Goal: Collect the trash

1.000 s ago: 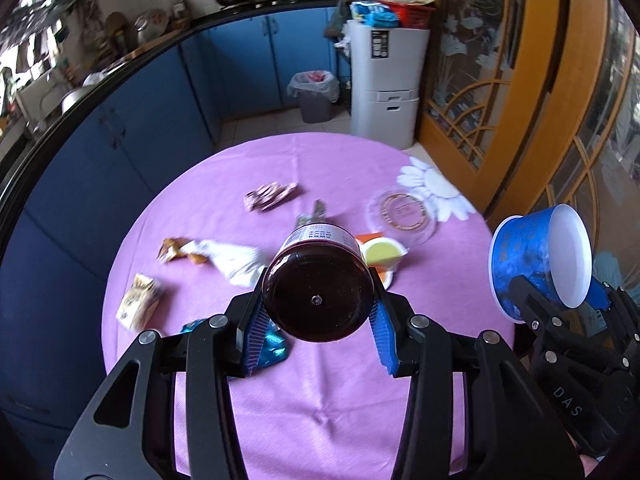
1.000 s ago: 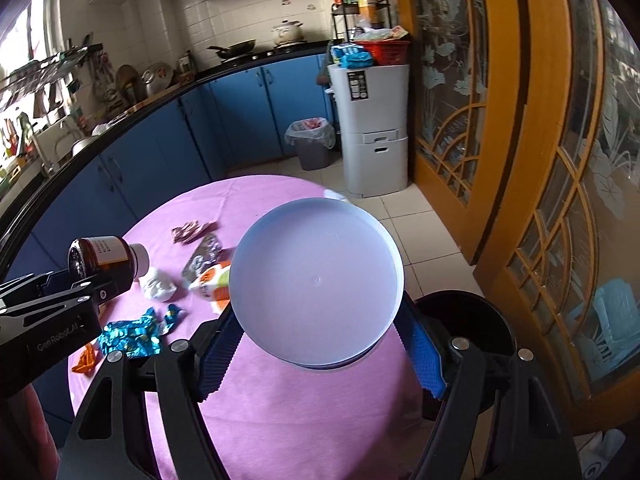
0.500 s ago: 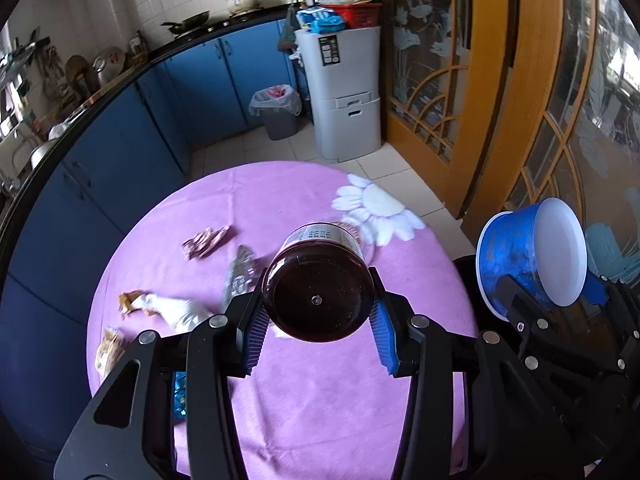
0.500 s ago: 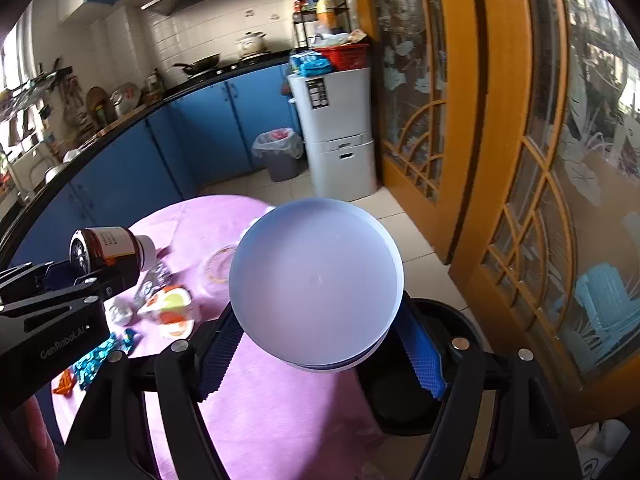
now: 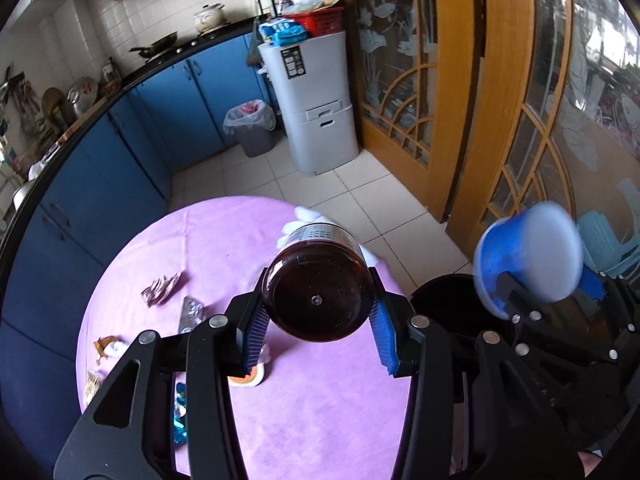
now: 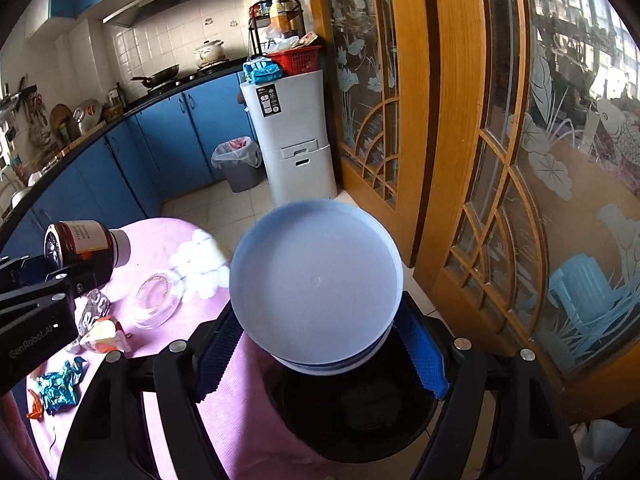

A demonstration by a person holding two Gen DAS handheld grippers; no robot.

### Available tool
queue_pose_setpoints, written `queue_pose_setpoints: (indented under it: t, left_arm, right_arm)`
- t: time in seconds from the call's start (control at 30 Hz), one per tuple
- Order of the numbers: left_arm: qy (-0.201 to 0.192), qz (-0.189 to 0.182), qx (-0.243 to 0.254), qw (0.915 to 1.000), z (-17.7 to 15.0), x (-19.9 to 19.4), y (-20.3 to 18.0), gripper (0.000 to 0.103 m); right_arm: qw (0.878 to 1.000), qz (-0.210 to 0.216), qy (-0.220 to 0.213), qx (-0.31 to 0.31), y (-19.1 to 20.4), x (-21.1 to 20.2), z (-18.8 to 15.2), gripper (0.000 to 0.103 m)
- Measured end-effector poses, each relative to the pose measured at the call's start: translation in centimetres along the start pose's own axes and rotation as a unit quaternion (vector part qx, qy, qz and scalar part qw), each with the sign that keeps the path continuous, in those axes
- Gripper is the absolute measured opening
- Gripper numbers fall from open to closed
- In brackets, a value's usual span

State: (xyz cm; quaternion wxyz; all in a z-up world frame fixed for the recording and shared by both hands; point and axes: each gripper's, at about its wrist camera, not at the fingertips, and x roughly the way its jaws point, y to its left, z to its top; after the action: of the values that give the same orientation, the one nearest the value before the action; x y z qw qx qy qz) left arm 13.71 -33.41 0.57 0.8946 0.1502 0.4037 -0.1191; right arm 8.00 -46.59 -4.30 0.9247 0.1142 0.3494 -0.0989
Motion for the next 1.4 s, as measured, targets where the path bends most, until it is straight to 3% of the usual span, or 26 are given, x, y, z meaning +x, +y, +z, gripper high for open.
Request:
queue_pose_setpoints:
  t: [0.07,0.7,1.2,1.4]
  left_arm:
    - [-0.001,-0.002,0.004,1.0,0.4,0.3,-0.6,0.046]
    - [0.002,-0.013,0.028,0.9995,1.6,1.6,-4.7,0.046]
    - [0.001,-0.06,0.053,0.9968,3.2,2.6,-9.9,0.047]
    - [-0.002,-0.064,0.065,0.9959,4.2,3.7,-12.1,0.048]
  right_arm:
    - [1.0,-0.014,-0.014,0.001,-0.6,0.0,0.0,0.087]
    - [0.999,-0.03,-0.011,0.027,-3.8,-0.1,-0.9,0.087]
    - [0.995,-0.082,-0.009,0.058,-8.2,-0.9,-1.7,0.087]
    - [0.993,-0.091,-0.006,0.07,-9.8,-0.8,-2.0,0.087]
